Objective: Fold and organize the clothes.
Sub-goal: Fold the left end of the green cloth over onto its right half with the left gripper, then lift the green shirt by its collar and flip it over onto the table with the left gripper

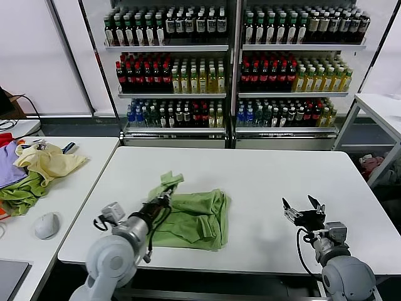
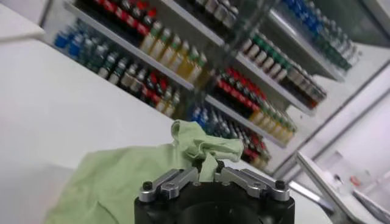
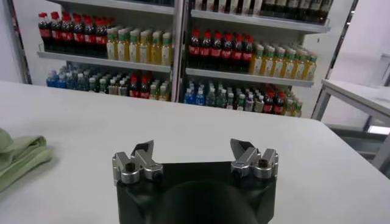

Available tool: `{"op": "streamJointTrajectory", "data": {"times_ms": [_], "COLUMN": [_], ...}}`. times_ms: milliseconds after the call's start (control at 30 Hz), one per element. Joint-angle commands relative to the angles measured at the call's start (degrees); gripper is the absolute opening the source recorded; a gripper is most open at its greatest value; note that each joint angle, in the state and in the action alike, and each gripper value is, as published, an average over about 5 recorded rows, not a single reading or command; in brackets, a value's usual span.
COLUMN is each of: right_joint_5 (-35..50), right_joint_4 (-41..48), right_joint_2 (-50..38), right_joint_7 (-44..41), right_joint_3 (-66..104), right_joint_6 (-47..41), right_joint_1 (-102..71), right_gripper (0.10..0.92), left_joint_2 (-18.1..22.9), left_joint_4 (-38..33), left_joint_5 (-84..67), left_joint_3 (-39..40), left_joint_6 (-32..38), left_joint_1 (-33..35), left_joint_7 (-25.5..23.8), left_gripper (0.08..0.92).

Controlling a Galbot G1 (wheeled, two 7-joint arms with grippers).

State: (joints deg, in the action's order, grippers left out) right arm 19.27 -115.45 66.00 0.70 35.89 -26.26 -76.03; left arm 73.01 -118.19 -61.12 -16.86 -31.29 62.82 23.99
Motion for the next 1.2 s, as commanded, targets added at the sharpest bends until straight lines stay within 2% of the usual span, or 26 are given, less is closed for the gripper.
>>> {"op": "streamJointTrajectory", "data": {"times_ms": [33,367,467,633,900,1000,1067,1200], "right_joint_5": [-0.09,-0.25,-0.38,-0.53,-0.52,-0.55,-0.54,-0.49], "right_joint_4": [0.09,0.23,0.24,0.42,0.89,1.09,1.11,1.35], "right_joint_2": [0.09,0.62,0.80,0.98,0.97,1.20,1.25,1.22], "right_joint_7": [0.06,0.19,0.18,0.21,0.13,0.08,-0.03,-0.15], "right_joint_3": [-0.05,-0.34,-0.45,-0.54,-0.48,-0.60,-0.64,-0.61], "right_joint_6": [0.03,-0.09,-0.10,-0.08,0.19,0.24,0.28,0.43], "right_joint_1": [0.09,0.56,0.59,0.66,0.71,1.01,1.19,1.47], "right_gripper": [0.823,0.823,0.823,0.823,0.823,0.823,0.823,0.823], "left_joint_2": [2.87,3.82,3.89,3.56,0.53,-0.22,-1.05,-3.37], "left_joint_4": [6.87,9.44,9.88,7.59,2.90,2.70,3.08,5.44], "left_joint_5": [3.28,3.02,3.25,-3.26,-12.65,-6.35,2.99,19.37], "left_joint_3": [13.33,15.08,14.66,13.39,9.39,7.83,6.62,3.91], "left_joint_6": [-0.80,-0.15,1.18,2.84,4.12,7.81,10.91,12.23], "left_joint_1": [-7.32,-8.14,-8.30,-7.23,-2.83,-1.37,-0.47,0.79], "left_joint_7": [1.33,-2.32,-3.91,-5.41,-6.21,-6.01,-5.94,-4.93], "left_gripper": [0.118,0.130,0.161,0.297,0.531,0.618,0.669,0.779]}}
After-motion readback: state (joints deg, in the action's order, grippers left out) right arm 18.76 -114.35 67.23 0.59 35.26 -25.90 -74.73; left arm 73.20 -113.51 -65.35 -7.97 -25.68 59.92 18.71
